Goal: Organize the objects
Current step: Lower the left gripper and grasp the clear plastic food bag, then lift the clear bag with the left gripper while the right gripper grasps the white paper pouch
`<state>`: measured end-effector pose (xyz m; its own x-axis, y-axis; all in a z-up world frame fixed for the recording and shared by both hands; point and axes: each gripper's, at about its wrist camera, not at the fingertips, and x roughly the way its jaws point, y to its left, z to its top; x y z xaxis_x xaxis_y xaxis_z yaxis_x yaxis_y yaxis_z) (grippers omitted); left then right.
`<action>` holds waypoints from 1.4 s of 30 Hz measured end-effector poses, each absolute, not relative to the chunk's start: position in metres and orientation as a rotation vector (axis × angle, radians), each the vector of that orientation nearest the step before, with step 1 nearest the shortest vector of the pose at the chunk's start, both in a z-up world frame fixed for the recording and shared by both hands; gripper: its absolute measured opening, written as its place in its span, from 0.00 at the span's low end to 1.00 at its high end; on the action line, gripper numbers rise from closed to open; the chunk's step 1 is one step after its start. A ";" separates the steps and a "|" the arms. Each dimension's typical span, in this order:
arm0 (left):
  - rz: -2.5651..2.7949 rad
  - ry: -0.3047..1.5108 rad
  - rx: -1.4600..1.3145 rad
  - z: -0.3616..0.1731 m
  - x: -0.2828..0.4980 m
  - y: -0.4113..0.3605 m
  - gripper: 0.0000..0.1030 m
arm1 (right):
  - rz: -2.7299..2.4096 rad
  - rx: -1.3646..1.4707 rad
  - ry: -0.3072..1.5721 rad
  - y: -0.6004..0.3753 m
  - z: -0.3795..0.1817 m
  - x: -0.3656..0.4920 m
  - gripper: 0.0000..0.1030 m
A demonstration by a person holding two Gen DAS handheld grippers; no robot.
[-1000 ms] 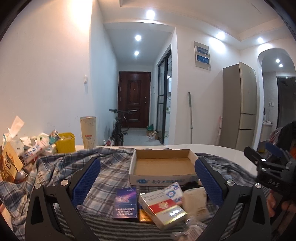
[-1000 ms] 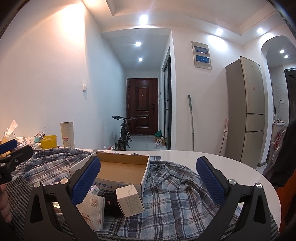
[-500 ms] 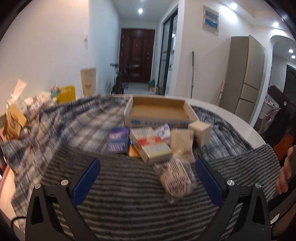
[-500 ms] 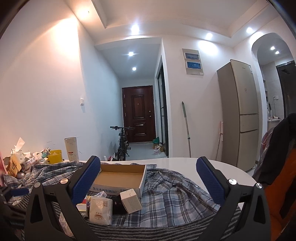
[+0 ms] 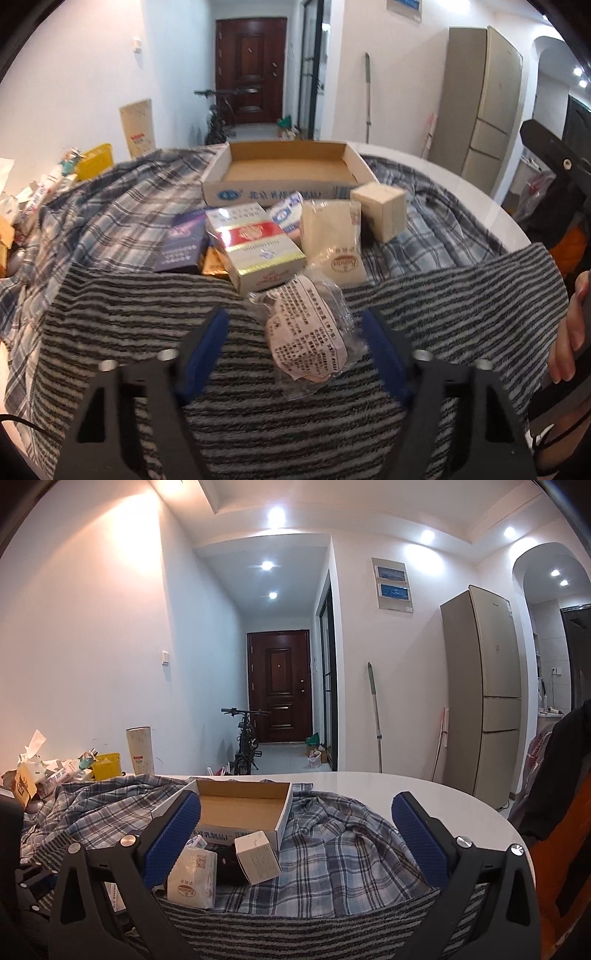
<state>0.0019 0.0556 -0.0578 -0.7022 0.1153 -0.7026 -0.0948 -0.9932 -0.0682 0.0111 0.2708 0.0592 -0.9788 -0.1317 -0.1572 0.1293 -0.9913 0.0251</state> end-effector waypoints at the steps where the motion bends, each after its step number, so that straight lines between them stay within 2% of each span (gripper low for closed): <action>1: 2.783 -0.037 -1.169 -0.059 -0.001 0.056 0.43 | -3.002 0.245 -0.020 0.271 0.058 0.011 1.00; 5: 2.809 -0.001 -1.115 -0.050 0.000 0.050 0.39 | -2.992 0.277 -0.017 0.270 0.059 0.007 1.00; 17: 2.979 0.099 -0.510 0.015 0.006 0.023 0.39 | -2.973 0.352 -0.056 0.258 0.067 -0.011 1.00; 26: 3.013 0.033 -0.512 0.008 0.001 0.000 0.39 | -2.898 0.551 -0.002 0.223 0.047 -0.034 0.99; 29: 3.045 0.079 -0.486 0.000 0.002 0.003 0.39 | -2.828 0.671 0.013 0.205 0.033 -0.049 0.95; 34: 3.053 0.029 -0.471 -0.004 0.004 0.000 0.39 | -2.724 0.874 0.022 0.176 0.008 -0.075 0.87; 42: 3.043 -0.026 -0.516 -0.009 -0.001 -0.006 0.39 | -2.657 1.035 0.105 0.145 -0.020 -0.091 0.73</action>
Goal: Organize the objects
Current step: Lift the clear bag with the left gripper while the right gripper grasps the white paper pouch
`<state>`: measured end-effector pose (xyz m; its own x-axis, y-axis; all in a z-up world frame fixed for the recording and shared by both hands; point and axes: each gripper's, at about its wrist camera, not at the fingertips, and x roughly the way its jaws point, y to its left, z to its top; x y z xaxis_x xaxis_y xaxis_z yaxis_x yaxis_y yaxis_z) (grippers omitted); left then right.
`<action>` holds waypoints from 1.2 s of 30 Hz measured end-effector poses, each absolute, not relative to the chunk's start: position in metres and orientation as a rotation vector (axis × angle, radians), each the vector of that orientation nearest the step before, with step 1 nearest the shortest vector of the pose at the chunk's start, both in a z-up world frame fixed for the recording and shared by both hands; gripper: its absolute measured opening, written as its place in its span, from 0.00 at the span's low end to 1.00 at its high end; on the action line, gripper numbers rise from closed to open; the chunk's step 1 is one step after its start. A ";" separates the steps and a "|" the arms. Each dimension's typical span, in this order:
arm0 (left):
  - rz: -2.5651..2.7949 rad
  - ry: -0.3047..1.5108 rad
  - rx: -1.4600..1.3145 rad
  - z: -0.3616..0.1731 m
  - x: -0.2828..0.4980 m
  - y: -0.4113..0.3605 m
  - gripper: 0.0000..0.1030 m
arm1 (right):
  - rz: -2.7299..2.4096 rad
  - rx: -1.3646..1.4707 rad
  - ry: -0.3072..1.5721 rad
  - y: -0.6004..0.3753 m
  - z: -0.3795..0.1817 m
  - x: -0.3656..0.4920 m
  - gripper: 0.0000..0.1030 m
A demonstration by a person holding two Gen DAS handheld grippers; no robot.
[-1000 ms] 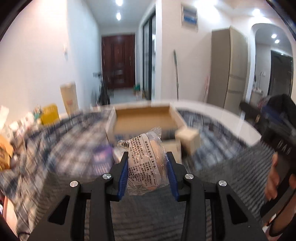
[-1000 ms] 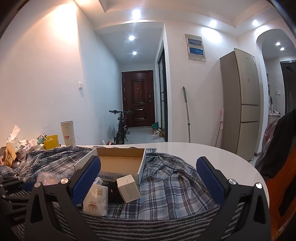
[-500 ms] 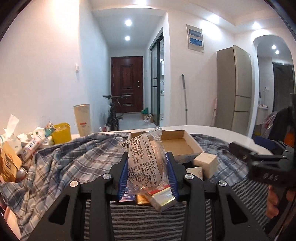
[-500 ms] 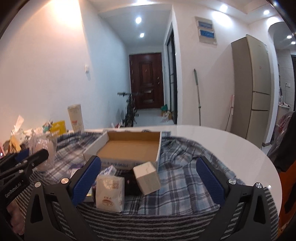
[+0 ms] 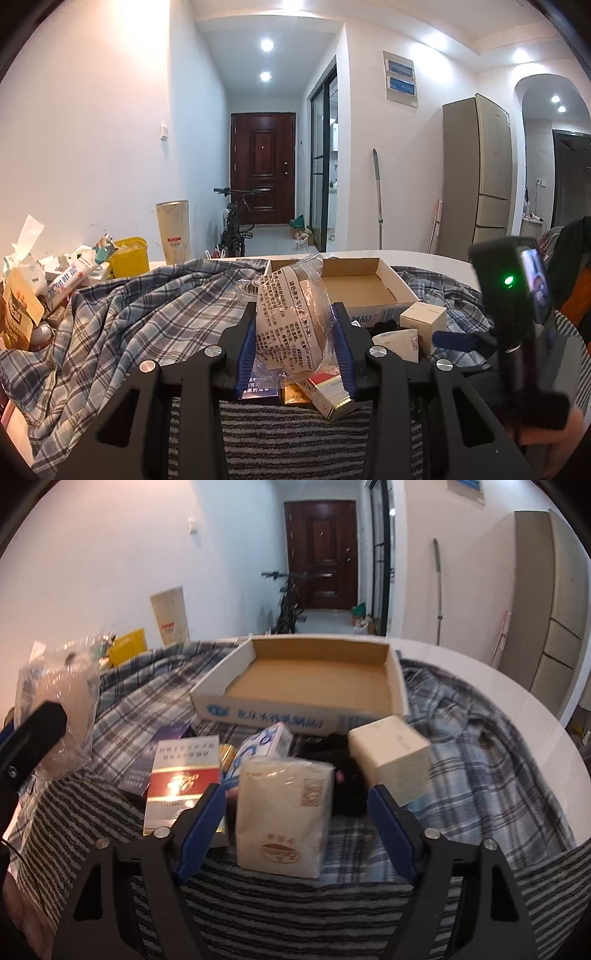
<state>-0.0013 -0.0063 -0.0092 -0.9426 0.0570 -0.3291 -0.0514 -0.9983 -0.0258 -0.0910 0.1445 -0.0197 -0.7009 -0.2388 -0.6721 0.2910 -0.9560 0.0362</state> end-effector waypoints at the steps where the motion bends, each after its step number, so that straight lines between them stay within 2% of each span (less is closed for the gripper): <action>1: 3.042 -0.034 -0.517 -0.010 -0.001 -0.007 0.39 | -2.656 1.047 0.116 0.142 -0.022 -0.092 0.70; 5: 3.065 -0.056 -0.502 -0.010 0.002 -0.010 0.39 | -2.618 1.106 0.108 0.143 -0.029 -0.097 0.51; 11: 3.069 -0.054 -0.486 -0.009 0.004 -0.010 0.39 | -2.623 1.034 0.003 0.155 -0.022 -0.093 0.36; 15: 3.071 -0.048 -0.470 -0.008 0.005 -0.010 0.39 | -2.689 0.874 -0.043 0.172 -0.004 -0.080 0.34; 21: 3.079 -0.034 -0.450 -0.007 0.009 -0.008 0.39 | -2.878 0.586 -0.007 0.203 0.025 -0.054 0.34; 29: 3.067 -0.022 -0.473 -0.005 0.007 -0.007 0.39 | -2.894 0.553 -0.052 0.221 0.039 -0.051 0.34; 33: 2.984 -0.116 -0.555 0.001 0.006 -0.009 0.39 | -2.899 0.517 -0.064 0.223 0.044 -0.044 0.34; 36: 3.000 -0.119 -0.534 0.010 0.011 -0.010 0.39 | -2.888 0.479 -0.161 0.227 0.049 -0.037 0.34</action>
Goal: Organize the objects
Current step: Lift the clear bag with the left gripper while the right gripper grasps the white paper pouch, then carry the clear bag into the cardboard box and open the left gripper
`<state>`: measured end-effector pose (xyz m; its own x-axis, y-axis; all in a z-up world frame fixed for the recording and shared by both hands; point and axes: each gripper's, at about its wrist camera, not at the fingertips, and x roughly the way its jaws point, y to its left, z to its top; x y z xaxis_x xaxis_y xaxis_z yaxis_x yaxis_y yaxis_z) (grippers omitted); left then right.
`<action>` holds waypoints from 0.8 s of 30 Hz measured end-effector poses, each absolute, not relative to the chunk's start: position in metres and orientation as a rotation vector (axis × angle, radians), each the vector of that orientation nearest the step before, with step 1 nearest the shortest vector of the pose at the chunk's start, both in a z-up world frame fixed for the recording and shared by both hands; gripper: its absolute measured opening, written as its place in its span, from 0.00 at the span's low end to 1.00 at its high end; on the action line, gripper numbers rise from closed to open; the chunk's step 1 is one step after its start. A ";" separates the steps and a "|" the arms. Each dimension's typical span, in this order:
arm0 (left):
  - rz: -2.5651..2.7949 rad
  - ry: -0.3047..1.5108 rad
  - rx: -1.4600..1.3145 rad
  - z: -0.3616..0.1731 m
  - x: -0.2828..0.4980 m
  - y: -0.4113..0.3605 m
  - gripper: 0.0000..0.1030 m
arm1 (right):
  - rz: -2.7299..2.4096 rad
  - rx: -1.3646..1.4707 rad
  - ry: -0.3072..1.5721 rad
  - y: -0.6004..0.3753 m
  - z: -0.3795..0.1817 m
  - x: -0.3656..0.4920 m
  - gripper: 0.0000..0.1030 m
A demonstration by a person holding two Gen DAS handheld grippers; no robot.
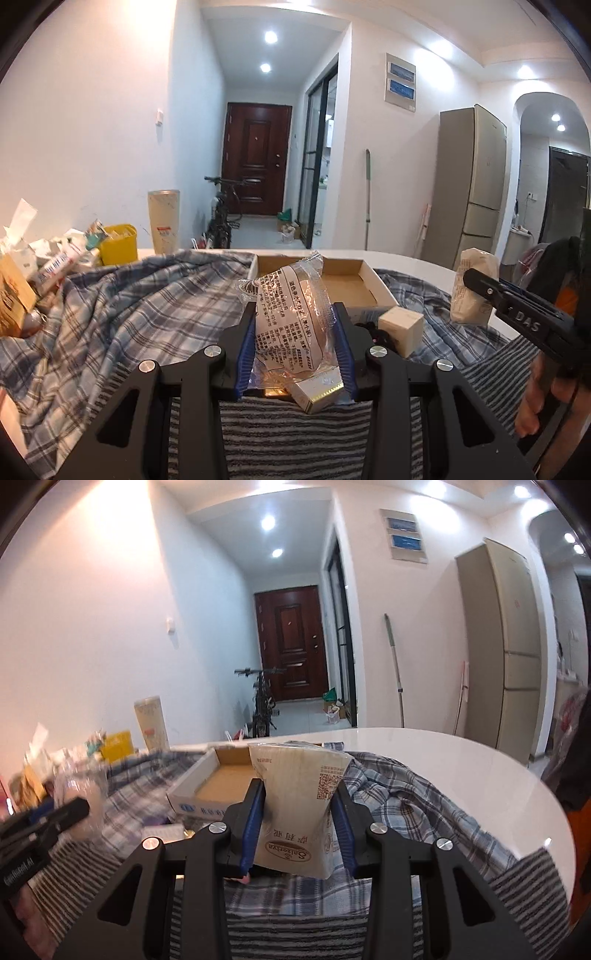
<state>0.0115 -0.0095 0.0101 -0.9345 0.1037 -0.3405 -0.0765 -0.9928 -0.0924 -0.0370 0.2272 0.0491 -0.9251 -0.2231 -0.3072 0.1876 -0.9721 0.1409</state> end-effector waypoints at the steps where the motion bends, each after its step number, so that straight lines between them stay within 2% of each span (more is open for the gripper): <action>1: 3.011 -0.111 -0.522 0.013 0.013 -0.009 0.39 | -2.883 0.462 -0.164 0.226 0.051 -0.035 0.34; 9: 3.010 0.028 -0.343 0.063 0.021 0.000 0.39 | -2.857 0.284 -0.074 0.219 0.097 -0.028 0.35; 16: 3.015 0.098 -0.141 0.130 -0.008 0.016 0.39 | -2.796 0.190 -0.178 0.212 0.163 -0.057 0.35; 24: 3.064 0.024 -0.034 0.169 -0.056 0.009 0.39 | -2.793 0.099 -0.154 0.203 0.201 -0.098 0.35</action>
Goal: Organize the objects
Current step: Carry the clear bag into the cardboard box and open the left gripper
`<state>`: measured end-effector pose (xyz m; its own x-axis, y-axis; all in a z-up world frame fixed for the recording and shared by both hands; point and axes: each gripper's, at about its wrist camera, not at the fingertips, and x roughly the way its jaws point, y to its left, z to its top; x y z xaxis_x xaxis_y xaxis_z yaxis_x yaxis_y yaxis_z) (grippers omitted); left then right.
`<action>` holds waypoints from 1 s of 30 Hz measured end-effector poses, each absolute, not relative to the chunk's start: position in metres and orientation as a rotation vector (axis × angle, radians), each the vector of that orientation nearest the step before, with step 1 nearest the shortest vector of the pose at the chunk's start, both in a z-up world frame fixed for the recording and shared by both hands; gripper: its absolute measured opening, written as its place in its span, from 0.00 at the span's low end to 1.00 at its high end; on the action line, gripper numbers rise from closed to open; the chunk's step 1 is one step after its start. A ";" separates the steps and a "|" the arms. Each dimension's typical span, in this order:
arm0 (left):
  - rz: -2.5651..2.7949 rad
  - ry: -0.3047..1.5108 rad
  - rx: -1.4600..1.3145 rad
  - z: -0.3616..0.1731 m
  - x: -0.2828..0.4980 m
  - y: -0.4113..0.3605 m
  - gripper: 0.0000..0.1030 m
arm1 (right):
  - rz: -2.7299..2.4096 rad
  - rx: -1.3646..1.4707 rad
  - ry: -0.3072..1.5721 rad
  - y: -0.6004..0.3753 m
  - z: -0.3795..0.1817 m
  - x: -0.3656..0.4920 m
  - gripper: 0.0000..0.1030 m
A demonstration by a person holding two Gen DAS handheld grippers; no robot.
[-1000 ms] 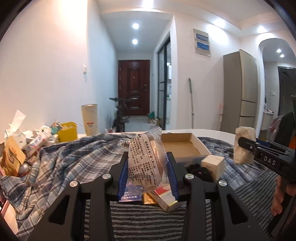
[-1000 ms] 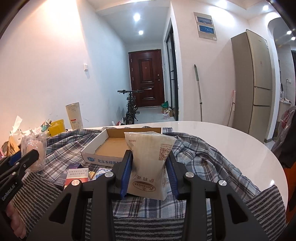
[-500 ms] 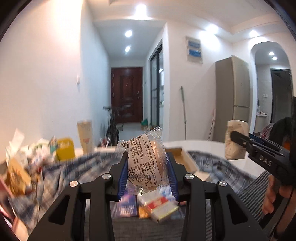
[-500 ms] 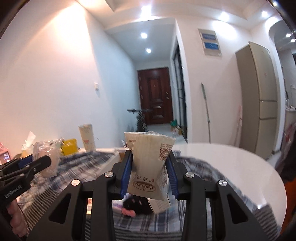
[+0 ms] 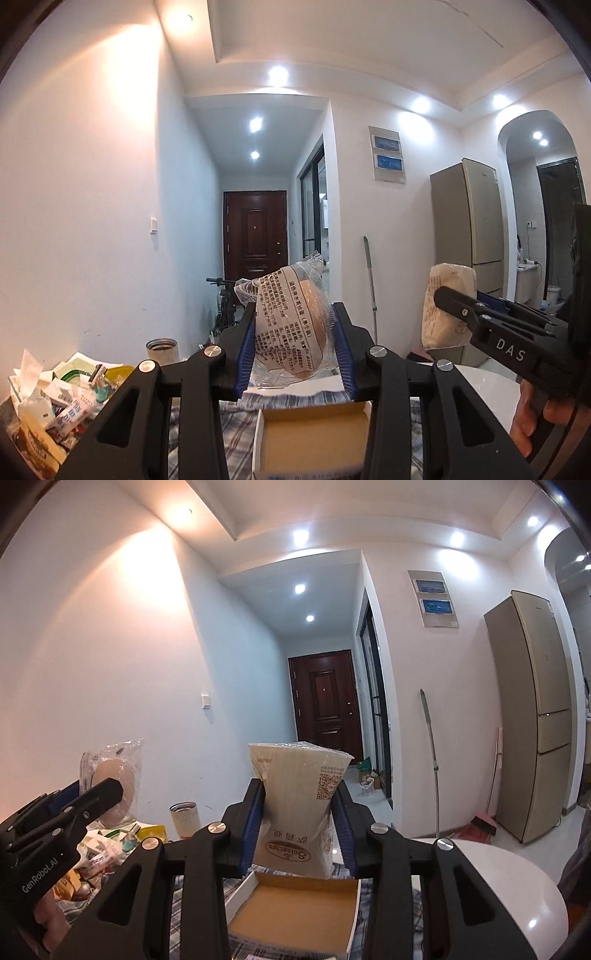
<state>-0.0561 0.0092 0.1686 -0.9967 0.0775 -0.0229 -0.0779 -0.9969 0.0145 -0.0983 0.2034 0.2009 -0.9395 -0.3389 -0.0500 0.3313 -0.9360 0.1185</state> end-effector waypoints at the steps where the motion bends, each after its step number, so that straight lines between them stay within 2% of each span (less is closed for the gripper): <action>1: 3.066 0.016 -0.039 0.170 -0.061 0.009 0.39 | -2.783 0.097 -0.178 0.203 0.200 -0.105 0.35; 5: 3.047 -0.007 -0.106 0.168 -0.089 0.004 0.39 | -2.743 0.205 -0.217 0.193 0.179 -0.146 0.35; 7: 3.052 -0.004 -0.142 0.164 -0.099 0.001 0.39 | -2.746 0.312 -0.099 0.183 0.165 -0.164 0.35; 10: 3.066 0.013 -0.151 0.158 -0.108 -0.002 0.39 | -2.833 0.170 0.061 0.180 0.168 -0.156 0.35; 14: 3.063 0.031 -0.164 0.155 -0.117 0.005 0.39 | -2.809 0.146 -0.112 0.188 0.181 -0.156 0.35; 19: 3.100 0.043 -0.161 0.143 -0.135 0.010 0.39 | -2.818 0.157 -0.183 0.183 0.158 -0.176 0.35; 26: 3.039 0.042 -0.473 0.089 -0.186 0.004 0.39 | -2.764 0.533 -0.185 0.184 0.075 -0.239 0.35; 30: 2.961 -0.045 -0.780 0.050 -0.233 -0.002 0.39 | -2.709 0.813 -0.209 0.190 0.033 -0.271 0.35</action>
<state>-0.2332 -0.0023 0.0496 -0.8673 0.0838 -0.4907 -0.0689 -0.9964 -0.0485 -0.2712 0.1900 0.0331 -0.7930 -0.3288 -0.5129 0.2462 -0.9430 0.2240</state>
